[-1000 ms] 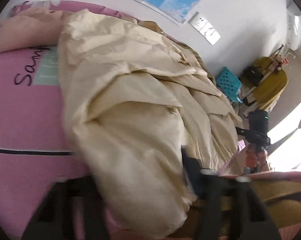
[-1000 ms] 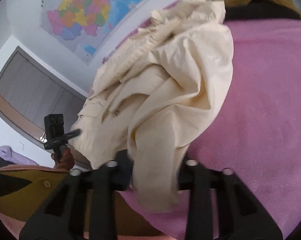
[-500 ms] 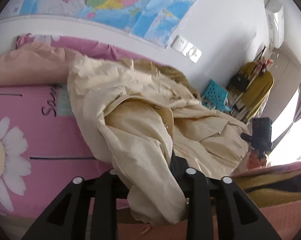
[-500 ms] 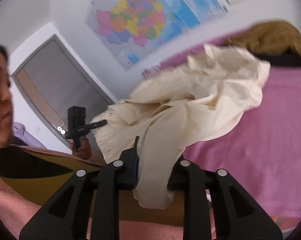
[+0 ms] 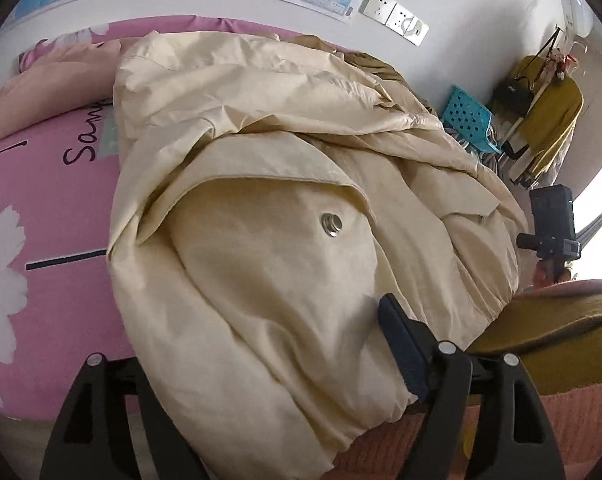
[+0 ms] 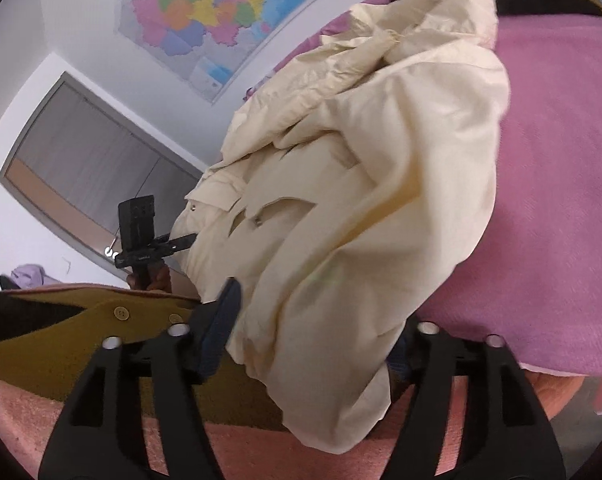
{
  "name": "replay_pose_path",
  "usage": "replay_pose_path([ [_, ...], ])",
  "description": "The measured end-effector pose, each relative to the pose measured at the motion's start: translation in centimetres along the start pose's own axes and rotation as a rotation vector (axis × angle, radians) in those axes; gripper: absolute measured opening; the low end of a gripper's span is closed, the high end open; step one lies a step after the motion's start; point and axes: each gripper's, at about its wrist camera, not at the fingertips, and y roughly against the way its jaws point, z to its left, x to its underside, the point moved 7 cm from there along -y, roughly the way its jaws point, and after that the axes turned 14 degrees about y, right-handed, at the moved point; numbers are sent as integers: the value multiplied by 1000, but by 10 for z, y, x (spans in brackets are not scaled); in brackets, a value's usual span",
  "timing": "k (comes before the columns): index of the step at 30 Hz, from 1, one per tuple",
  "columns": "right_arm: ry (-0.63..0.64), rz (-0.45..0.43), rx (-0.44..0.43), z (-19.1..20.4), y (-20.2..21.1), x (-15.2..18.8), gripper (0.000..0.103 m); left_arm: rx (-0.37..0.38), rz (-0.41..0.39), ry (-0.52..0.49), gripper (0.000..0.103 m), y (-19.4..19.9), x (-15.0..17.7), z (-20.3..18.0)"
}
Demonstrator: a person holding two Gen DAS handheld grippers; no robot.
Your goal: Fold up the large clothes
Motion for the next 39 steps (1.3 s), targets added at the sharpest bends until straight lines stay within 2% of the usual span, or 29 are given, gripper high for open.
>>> replay_pose_path([
  [1,4,-3,4,1,0,-1,35,10,-6,13,62,2,-1,3],
  [2,6,-9,4,2,2,-2,26,13,-13,29,49,4,-2,6],
  [3,7,-24,0,4,6,-5,24,19,-15,54,46,6,-4,10],
  [4,7,-39,-5,5,8,-8,21,37,-23,76,37,9,-6,12],
  [7,29,-85,-6,14,20,-19,18,71,-52,88,29,21,-11,8],
  [13,30,-181,4,20,41,-47,16,104,-71,99,28,43,-26,-1],
  [25,-19,-292,13,14,62,-100,15,68,-53,146,28,62,-59,-16],
  [34,-20,-320,19,7,60,-132,15,-136,-140,38,28,66,-83,-46],
  [39,-24,-325,27,3,59,-146,15,-194,-165,6,28,71,-91,-53],
])
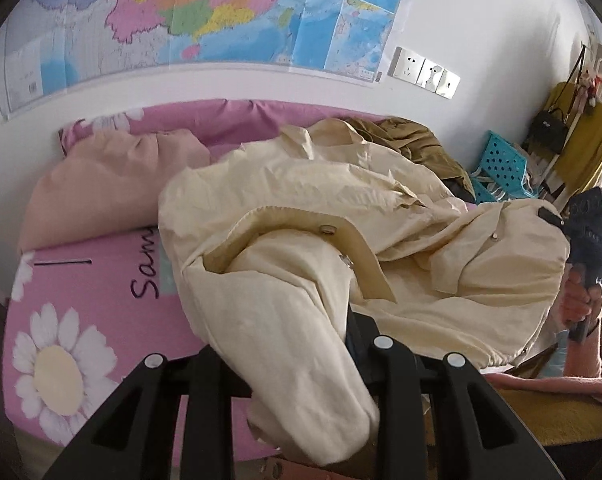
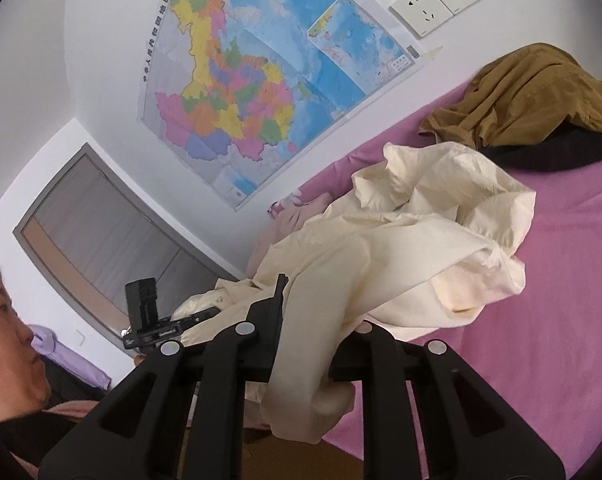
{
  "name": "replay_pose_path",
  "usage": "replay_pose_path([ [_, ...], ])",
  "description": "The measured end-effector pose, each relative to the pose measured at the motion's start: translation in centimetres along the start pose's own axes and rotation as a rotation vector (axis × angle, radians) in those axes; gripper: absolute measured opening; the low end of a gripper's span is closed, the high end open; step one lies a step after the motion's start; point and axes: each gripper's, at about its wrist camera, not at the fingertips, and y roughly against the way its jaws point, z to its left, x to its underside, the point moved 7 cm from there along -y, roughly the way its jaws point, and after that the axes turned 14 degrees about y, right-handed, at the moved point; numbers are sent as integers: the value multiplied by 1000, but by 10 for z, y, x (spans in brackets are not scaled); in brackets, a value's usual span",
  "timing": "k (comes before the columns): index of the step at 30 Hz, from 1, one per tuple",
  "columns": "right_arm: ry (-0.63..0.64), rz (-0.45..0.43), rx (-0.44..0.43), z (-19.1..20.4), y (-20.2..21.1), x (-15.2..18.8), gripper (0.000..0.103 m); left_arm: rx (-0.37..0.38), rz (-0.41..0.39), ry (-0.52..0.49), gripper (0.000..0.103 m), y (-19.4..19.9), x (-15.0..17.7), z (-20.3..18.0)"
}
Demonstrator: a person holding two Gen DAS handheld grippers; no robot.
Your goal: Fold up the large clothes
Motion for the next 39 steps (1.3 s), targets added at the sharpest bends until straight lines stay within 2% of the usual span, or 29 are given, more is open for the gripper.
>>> replay_pose_path([
  [8,-9,-10,12,-6,-6,-14,15,3,2,5,28,0,-9,0],
  [24,-14,-28,39,-11,-15,-32,15,86,37,74,29,-5,-32,10],
  [39,-44,-48,48,-23,-30,-66,16,116,78,106,30,-16,-65,18],
])
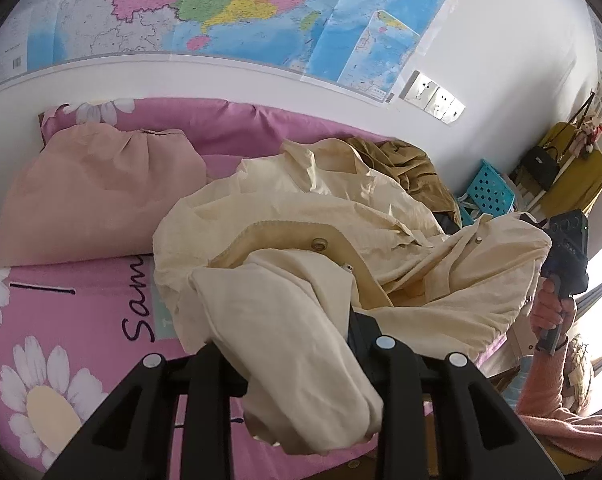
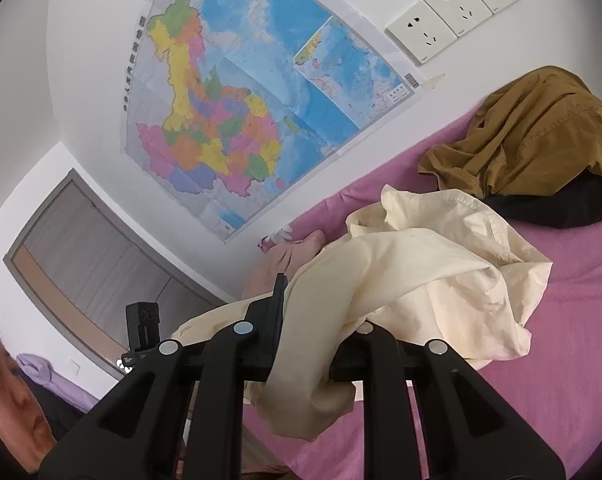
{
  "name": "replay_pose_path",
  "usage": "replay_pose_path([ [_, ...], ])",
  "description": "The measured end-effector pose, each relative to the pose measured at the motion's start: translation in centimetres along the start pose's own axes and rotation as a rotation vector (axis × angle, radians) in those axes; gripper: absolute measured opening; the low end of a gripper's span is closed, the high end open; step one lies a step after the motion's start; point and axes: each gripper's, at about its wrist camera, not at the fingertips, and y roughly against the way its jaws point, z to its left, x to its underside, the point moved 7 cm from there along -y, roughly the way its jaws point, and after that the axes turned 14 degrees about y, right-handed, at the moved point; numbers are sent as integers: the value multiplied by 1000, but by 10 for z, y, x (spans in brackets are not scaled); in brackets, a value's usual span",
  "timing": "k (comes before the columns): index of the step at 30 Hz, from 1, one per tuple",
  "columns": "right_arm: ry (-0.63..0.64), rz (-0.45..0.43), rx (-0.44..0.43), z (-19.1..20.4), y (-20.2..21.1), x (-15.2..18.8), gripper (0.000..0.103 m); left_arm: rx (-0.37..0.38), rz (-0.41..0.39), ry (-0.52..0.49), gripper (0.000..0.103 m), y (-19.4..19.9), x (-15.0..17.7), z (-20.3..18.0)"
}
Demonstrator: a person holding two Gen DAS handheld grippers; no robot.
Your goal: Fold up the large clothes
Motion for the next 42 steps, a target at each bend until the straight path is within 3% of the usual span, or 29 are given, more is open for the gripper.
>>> replay_pose_path([
  [19,-58,-14,18,-27,-23,-31,16,-9,46,23,31,-15,-37,-2],
  [42,-139,2,52,-65,-50,-56,17,-79,78,56,31,-42,-85,-6],
])
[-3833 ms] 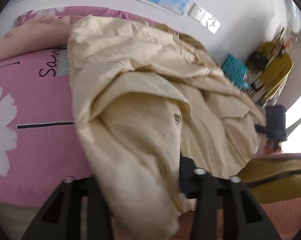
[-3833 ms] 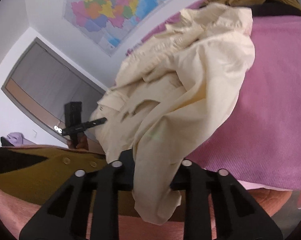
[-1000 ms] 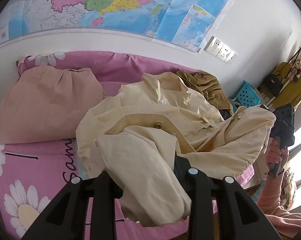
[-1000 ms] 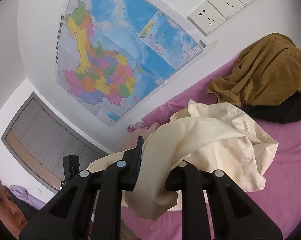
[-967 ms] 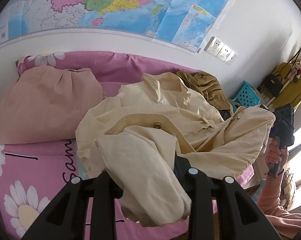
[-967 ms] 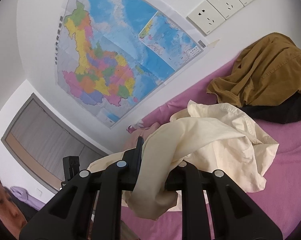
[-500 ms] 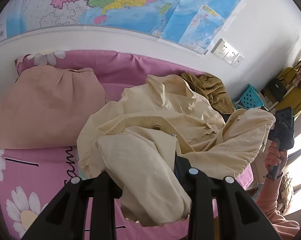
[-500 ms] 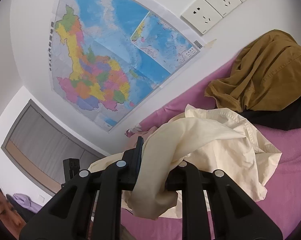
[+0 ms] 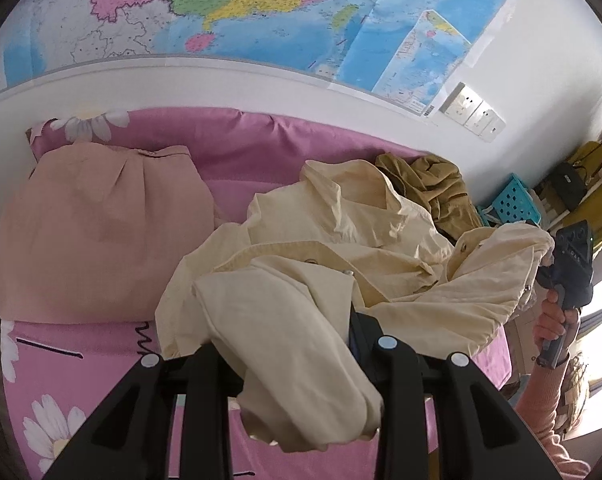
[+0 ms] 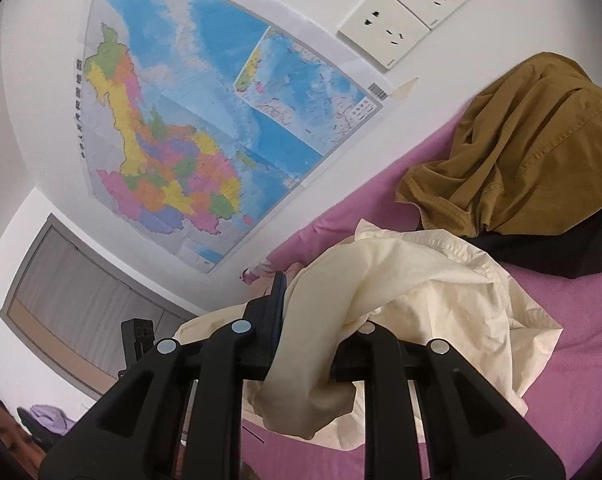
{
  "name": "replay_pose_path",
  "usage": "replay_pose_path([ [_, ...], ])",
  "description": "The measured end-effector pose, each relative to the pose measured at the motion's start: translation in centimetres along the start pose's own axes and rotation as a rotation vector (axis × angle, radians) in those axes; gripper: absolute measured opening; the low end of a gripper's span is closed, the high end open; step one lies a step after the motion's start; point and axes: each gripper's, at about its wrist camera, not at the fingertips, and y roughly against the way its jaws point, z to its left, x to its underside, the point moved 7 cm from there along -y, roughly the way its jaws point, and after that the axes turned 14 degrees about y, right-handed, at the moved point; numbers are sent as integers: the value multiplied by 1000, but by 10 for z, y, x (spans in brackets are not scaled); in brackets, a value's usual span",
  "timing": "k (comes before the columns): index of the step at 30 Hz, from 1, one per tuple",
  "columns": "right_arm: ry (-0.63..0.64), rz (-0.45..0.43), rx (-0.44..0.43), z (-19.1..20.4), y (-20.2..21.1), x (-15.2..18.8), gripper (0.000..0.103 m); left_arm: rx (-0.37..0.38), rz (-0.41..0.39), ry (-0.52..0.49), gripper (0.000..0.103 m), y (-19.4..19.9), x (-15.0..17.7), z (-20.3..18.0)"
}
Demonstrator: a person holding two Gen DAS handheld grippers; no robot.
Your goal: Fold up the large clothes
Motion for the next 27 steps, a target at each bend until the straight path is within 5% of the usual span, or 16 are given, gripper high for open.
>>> replay_pose_path([
  [27,-79,46,67,-53,-49,-24,19,-76,26,64,32,-54,-56,12],
])
